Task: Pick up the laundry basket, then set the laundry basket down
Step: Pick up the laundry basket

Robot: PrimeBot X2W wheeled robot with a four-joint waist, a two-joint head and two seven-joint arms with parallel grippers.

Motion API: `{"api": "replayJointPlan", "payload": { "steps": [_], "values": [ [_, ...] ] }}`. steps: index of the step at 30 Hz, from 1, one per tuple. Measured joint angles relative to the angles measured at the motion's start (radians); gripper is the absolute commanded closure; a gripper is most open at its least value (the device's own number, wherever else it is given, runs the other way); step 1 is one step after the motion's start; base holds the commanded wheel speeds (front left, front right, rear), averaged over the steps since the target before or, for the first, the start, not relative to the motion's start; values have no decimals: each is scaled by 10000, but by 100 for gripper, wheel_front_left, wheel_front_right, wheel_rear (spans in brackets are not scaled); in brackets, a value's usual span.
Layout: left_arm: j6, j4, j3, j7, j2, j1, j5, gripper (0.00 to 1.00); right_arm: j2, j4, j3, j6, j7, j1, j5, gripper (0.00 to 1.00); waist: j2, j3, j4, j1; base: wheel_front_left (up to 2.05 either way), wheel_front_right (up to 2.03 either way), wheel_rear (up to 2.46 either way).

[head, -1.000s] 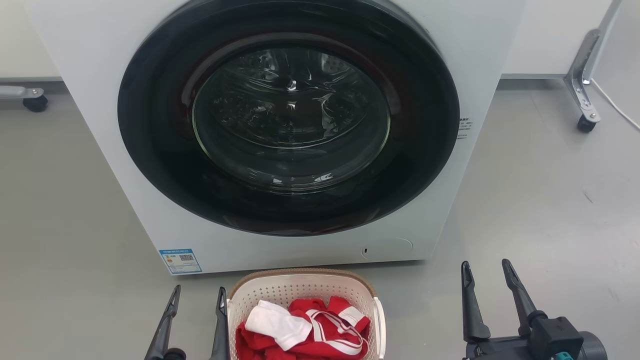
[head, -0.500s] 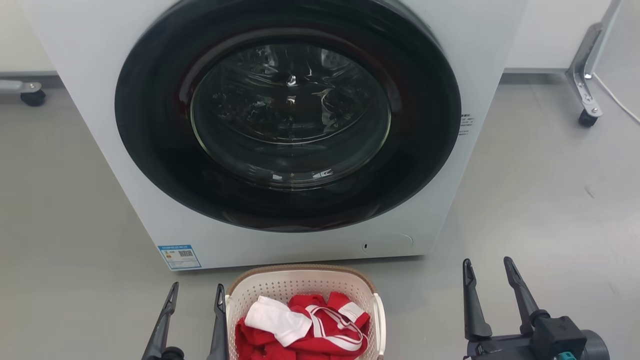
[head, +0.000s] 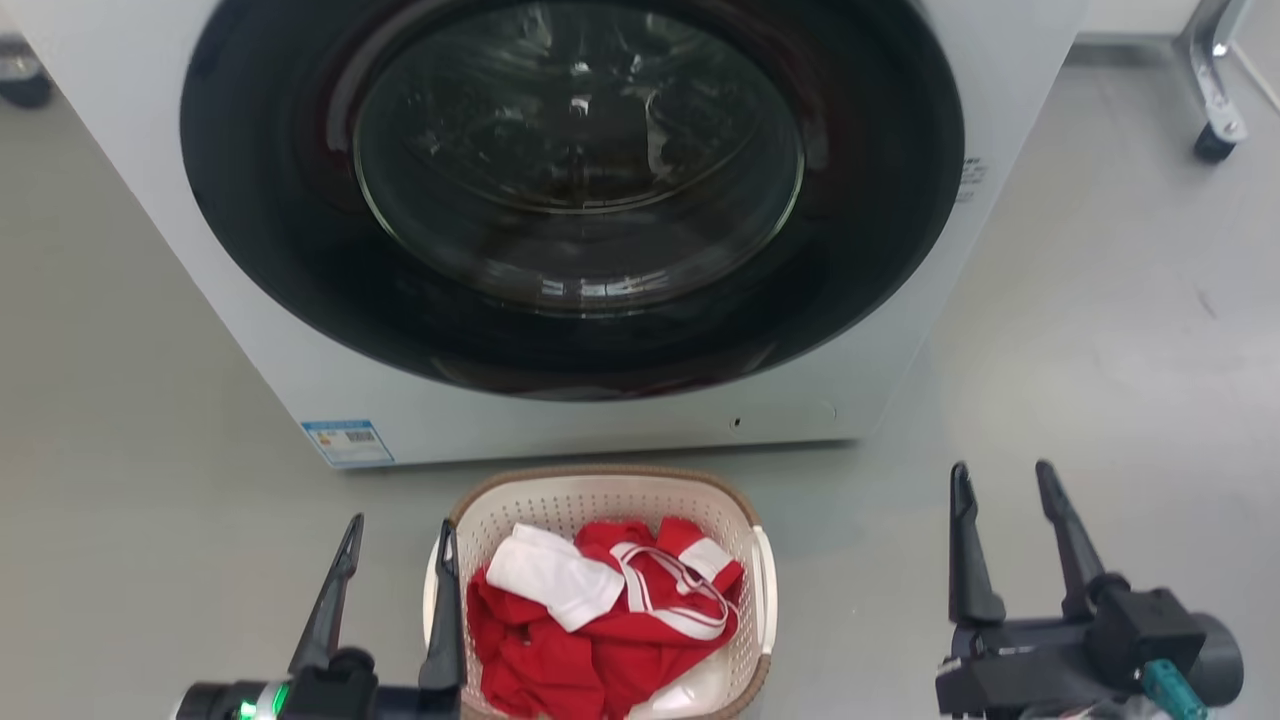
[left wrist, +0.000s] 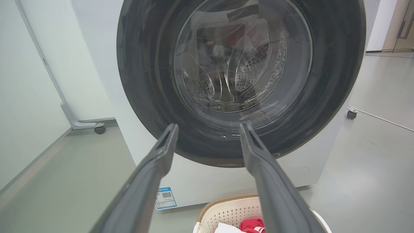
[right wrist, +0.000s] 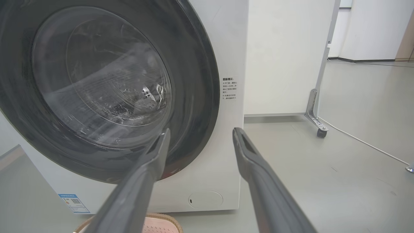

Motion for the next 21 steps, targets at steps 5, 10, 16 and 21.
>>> {"api": "replayJointPlan", "payload": {
  "steps": [5, 10, 16, 21],
  "values": [
    [-10, 383, -82, 0, -29, -731, -2, 0, -65, 127, -155, 21, -27, -583, 2, 0, 0, 654, 50, 0, 0, 0, 0],
    [-27, 823, -128, -6, -36, -1321, -4, 0, -94, 399, -203, 102, -42, -1002, 4, 0, 0, 1208, 111, 1, 0, 0, 0],
    [-113, 1870, -115, -10, -69, -2431, -104, 0, -107, 1081, -295, 192, -69, -1908, 6, 0, 1, 2218, 260, 2, 0, 0, 0],
    [-201, 2669, -82, -10, -117, -3152, -203, 0, -119, 1601, -316, 213, -69, -2577, 10, 0, 0, 2951, 395, 2, 0, 0, 0]
  ]
}}
